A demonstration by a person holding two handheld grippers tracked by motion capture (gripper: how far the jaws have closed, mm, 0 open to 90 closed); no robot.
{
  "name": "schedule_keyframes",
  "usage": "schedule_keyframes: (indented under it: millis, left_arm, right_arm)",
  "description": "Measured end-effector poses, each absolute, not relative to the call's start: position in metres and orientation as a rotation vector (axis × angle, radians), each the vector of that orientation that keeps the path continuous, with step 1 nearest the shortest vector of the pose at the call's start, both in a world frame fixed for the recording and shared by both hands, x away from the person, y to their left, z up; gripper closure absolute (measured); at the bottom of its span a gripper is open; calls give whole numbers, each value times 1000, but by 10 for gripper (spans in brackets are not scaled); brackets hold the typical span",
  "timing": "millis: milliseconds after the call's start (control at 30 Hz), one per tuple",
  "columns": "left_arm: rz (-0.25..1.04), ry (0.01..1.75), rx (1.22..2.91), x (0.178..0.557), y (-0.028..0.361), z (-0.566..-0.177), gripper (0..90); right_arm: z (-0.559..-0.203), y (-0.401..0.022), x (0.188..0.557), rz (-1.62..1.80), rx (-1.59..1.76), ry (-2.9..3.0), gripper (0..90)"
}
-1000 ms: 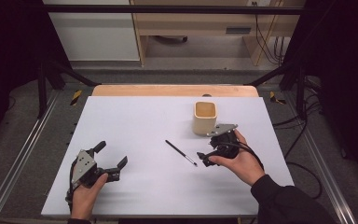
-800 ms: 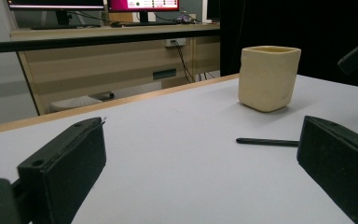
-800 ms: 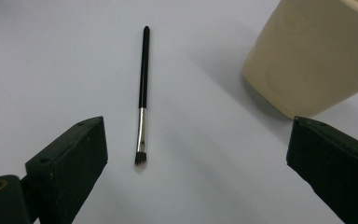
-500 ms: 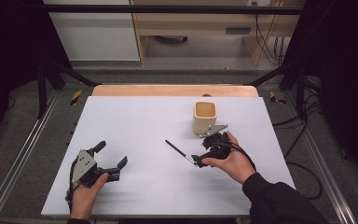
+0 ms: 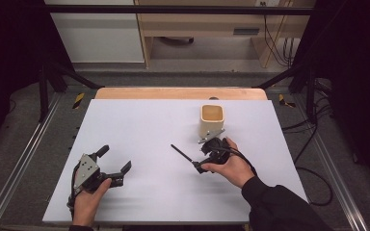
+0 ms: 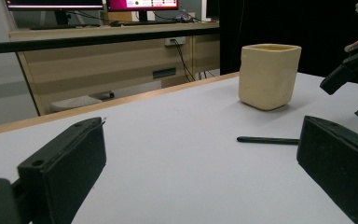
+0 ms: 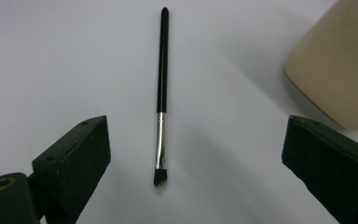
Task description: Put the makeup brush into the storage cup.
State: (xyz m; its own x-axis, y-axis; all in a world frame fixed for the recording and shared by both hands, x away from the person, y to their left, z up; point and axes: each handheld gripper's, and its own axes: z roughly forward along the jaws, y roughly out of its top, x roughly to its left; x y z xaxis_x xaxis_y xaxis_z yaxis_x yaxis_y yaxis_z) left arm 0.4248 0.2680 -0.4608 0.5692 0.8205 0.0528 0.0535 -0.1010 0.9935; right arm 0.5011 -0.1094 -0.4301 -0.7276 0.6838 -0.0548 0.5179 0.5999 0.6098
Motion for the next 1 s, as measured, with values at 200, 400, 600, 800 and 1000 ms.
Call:
schedule_keyframes:
  millis: [200,400,600,800,1000]
  left_arm:
    - [760,761,1563,426,267,-462,11]
    - [761,756,1574,426,266,-463,11]
    - [760,756,1575,425,265,-462,12]
    - [759,758,1570,426,267,-462,12]
    - [756,756,1569,427,267,-462,15]
  right_arm:
    - [-436,-100,505,825,990,2561,77]
    - [-443,-89,509,803,968,2594,79]
    - [-448,-81,508,782,928,2613,176]
    - [-456,-78,511,732,940,2657,329]
    - [-458,-77,515,778,979,2651,494]
